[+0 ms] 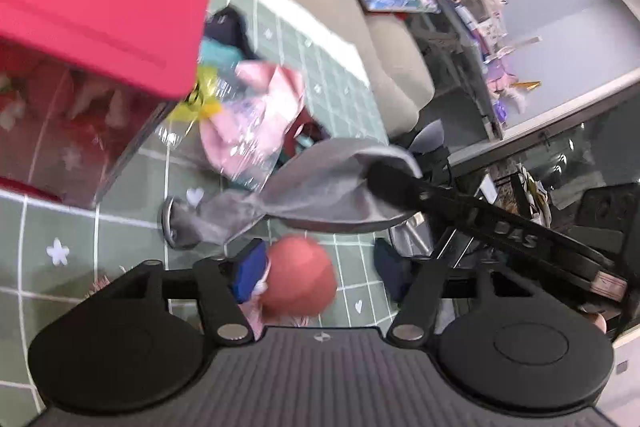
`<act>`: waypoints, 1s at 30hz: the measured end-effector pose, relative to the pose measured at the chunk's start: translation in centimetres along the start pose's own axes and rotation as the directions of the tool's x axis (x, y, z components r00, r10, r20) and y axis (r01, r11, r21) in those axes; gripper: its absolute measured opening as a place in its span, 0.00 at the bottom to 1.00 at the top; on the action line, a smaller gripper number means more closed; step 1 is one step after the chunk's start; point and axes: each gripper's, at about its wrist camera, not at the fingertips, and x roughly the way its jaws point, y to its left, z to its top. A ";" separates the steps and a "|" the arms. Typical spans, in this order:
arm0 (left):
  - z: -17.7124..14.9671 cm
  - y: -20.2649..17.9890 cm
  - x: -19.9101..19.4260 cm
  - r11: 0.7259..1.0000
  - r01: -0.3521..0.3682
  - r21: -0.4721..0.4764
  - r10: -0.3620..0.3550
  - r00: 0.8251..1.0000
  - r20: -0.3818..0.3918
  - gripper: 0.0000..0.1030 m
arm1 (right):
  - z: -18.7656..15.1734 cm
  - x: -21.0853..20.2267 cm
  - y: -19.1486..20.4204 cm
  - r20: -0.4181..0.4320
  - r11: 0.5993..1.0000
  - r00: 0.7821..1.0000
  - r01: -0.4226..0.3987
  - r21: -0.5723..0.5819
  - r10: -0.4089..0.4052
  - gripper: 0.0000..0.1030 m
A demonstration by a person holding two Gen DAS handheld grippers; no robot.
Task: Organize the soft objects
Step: 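Lift the pink ball with the left tool while the right tool holds the grey fabric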
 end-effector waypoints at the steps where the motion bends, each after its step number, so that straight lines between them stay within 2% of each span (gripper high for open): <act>1: -0.1 0.1 0.2 1.000 -0.011 0.000 0.011 1.000 -0.018 0.54 | 0.0 0.0 0.0 0.000 1.000 1.000 -0.002 0.001 0.002 0.04; 4: -0.3 0.0 0.3 0.996 -0.084 0.017 0.084 0.996 -0.006 0.55 | 0.0 -0.1 0.0 0.004 1.000 1.000 -0.002 0.001 0.002 0.04; 5: -0.3 -0.3 0.1 0.992 -0.121 0.032 0.121 0.993 -0.001 0.66 | 0.0 -0.1 -0.1 0.004 1.000 1.000 -0.001 0.004 0.001 0.04; 7: -0.3 -1.3 -0.7 0.968 -0.239 0.082 0.239 0.971 0.013 0.77 | 0.0 -0.1 -0.2 0.003 1.000 1.000 0.004 0.006 -0.004 0.04; 9: -0.3 -2.8 -1.4 0.928 -0.341 0.152 0.339 0.940 0.044 0.79 | 0.0 0.0 -0.3 0.002 1.000 1.000 0.005 0.011 -0.005 0.04; 10: -0.3 -3.5 -1.6 0.911 -0.368 0.185 0.366 0.929 0.048 0.82 | 0.0 0.0 -0.4 0.001 1.000 1.000 0.005 0.014 -0.006 0.04; 14: -0.7 -6.0 -2.2 0.882 -0.375 0.284 0.375 0.925 0.057 0.82 | 0.0 0.0 -0.6 0.011 1.000 1.000 0.010 0.023 -0.010 0.04; 15: -1.0 -6.6 -2.2 0.861 -0.368 0.350 0.370 0.927 0.063 0.82 | 0.1 -0.2 -0.7 0.024 0.999 1.000 0.013 0.032 -0.013 0.04; 16: -1.5 -7.4 -1.9 0.829 -0.350 0.437 0.365 0.929 0.051 0.82 | 0.2 -0.4 -0.7 0.036 0.999 0.999 0.014 0.038 -0.015 0.04; 18: -2.6 -8.2 -0.8 0.766 -0.337 0.547 0.379 0.925 0.039 0.82 | 0.4 -1.0 -0.9 0.065 0.999 0.998 0.016 0.051 -0.019 0.04; 21: -3.5 -8.4 0.8 0.703 -0.364 0.611 0.402 0.912 0.081 0.81 | 0.6 -1.9 -0.8 0.088 0.999 0.996 0.012 0.049 -0.016 0.04; 22: -3.4 -8.3 1.5 0.696 -0.354 0.625 0.402 0.913 0.069 0.78 | 0.7 -2.0 -0.7 0.094 0.999 0.995 0.010 0.046 -0.014 0.04; 24: -2.9 -7.8 2.3 0.722 -0.328 0.609 0.382 0.923 0.045 0.78 | 0.8 -2.4 -0.7 0.108 0.999 0.994 0.007 0.045 -0.012 0.04; 25: -2.6 -7.5 2.7 0.730 -0.340 0.592 0.388 0.920 0.049 0.79 | 0.9 -2.5 -0.7 0.116 0.999 0.993 0.004 0.047 -0.010 0.04; 26: -2.3 -7.3 3.0 0.726 -0.360 0.586 0.401 0.914 0.065 0.79 | 0.9 -2.6 -0.7 0.126 0.999 0.992 0.004 0.052 -0.010 0.04; 28: -1.8 -7.2 3.8 0.702 -0.408 0.584 0.437 0.894 0.099 0.79 | 1.1 -3.2 -0.7 0.149 0.998 0.989 0.007 0.060 -0.016 0.04; 30: -1.2 -6.7 4.0 0.723 -0.423 0.546 0.444 0.890 0.100 0.76 | 1.3 -4.0 -0.7 0.179 0.998 0.984 -0.001 0.062 -0.010 0.04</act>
